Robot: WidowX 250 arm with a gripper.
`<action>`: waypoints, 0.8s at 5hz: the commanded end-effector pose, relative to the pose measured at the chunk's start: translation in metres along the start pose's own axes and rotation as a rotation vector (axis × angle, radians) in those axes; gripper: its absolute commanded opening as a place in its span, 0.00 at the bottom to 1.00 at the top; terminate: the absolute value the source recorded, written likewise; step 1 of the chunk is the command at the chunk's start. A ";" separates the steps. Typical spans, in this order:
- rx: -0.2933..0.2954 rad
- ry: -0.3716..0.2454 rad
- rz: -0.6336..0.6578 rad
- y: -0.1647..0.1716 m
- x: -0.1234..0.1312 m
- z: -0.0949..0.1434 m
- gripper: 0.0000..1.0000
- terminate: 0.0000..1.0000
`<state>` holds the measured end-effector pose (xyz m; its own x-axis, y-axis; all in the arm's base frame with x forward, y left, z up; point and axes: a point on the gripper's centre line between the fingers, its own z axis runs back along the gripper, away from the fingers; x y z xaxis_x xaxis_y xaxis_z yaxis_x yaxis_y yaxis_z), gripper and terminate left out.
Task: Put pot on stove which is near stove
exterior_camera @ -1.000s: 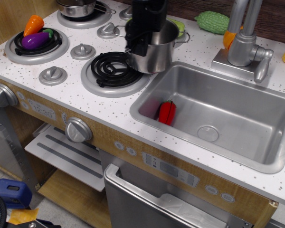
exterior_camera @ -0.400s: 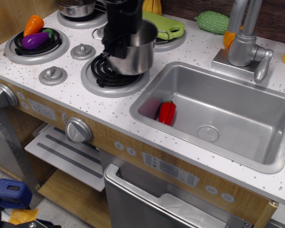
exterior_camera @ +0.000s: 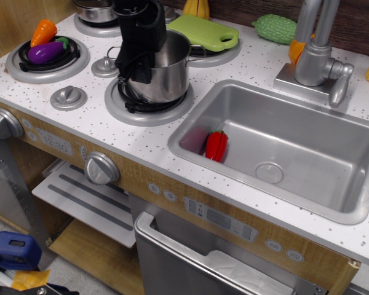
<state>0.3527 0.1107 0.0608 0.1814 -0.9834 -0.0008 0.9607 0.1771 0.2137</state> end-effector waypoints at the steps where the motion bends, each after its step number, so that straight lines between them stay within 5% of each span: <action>1: 0.098 0.019 0.003 0.008 -0.010 0.026 0.00 0.00; 3: 0.102 -0.004 0.002 0.006 -0.014 0.023 0.00 0.00; 4: 0.102 -0.008 -0.001 0.007 -0.015 0.024 0.00 1.00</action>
